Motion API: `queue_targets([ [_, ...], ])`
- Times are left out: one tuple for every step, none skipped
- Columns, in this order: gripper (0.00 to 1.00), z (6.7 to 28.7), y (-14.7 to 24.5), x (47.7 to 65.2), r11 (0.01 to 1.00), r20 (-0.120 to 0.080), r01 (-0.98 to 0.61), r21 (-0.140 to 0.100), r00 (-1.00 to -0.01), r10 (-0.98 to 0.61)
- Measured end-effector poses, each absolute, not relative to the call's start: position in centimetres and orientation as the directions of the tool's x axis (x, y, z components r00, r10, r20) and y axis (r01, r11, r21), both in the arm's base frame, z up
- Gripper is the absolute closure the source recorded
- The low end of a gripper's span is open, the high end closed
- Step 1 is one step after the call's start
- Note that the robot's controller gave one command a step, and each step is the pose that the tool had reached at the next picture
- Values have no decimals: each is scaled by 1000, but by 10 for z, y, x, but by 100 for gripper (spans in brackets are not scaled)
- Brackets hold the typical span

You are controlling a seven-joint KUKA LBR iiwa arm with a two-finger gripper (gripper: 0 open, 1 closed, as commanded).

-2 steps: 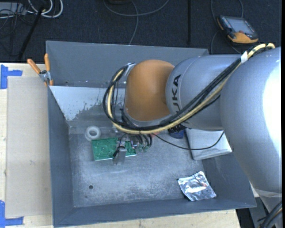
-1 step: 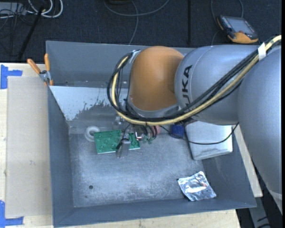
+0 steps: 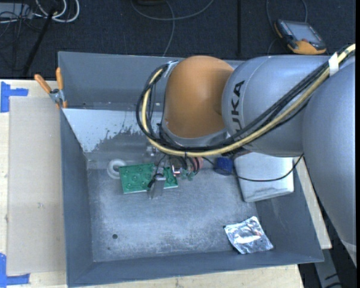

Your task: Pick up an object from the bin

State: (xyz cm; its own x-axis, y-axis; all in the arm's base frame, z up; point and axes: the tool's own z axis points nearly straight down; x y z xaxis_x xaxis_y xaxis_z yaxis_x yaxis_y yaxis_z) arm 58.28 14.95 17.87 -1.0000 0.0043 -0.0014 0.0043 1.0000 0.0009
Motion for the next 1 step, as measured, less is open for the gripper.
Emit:
queue_targets([
  [100,199,149,584,1000,-3,5,1,-1000,5],
])
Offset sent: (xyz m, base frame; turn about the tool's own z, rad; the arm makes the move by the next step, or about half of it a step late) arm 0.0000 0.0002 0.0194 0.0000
